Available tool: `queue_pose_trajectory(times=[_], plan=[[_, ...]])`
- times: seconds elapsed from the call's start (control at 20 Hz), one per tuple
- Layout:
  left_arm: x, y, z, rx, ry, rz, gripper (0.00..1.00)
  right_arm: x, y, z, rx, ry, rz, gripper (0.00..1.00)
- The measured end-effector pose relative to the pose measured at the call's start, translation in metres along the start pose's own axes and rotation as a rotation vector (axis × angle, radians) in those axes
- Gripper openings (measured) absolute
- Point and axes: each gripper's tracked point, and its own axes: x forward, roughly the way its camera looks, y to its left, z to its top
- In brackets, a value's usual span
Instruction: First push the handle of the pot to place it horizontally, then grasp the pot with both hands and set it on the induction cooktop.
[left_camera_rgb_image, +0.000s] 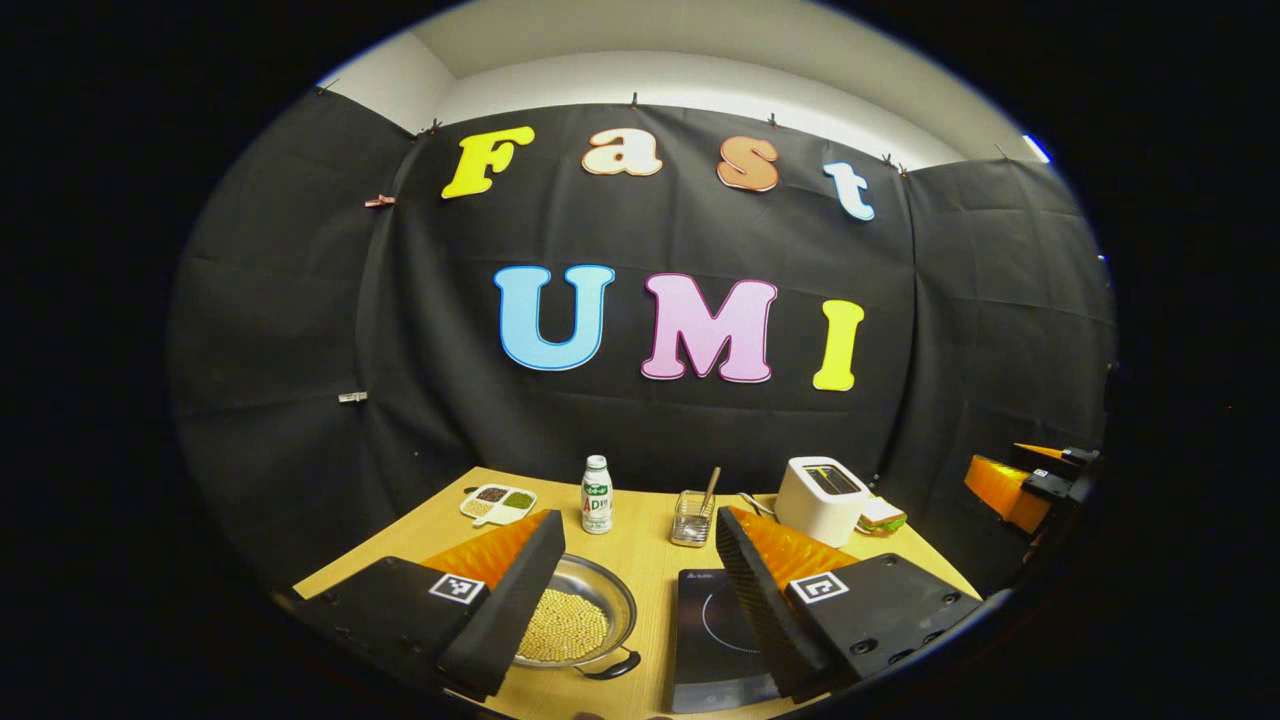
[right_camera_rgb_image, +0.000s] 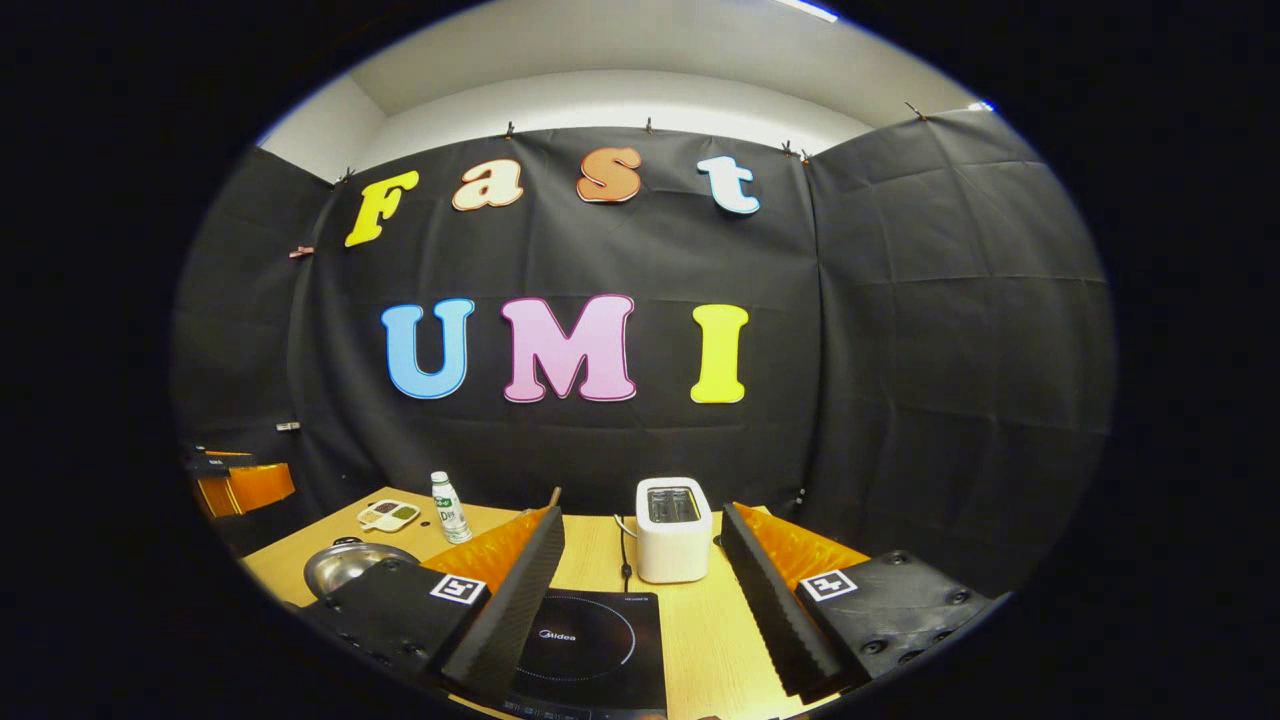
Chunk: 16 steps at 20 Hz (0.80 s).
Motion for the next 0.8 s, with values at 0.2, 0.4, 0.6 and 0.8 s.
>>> queue_pose_trajectory(times=[0.2,0.4,0.6,0.8], plan=[[0.003,0.008,0.0,0.027,-0.009,-0.022,0.95,-0.003,0.008,-0.001,-0.014,0.013,-0.025,0.98],[0.005,0.021,0.0,0.046,-0.029,-0.063,0.95,-0.01,0.019,-0.001,-0.019,0.012,-0.072,0.98],[0.004,0.039,-0.012,0.056,-0.016,-0.102,0.95,-0.02,0.04,-0.01,-0.015,0.037,-0.091,0.98],[0.002,0.057,-0.026,0.075,0.003,-0.143,0.95,-0.03,0.047,-0.025,0.001,0.089,-0.135,0.98]])
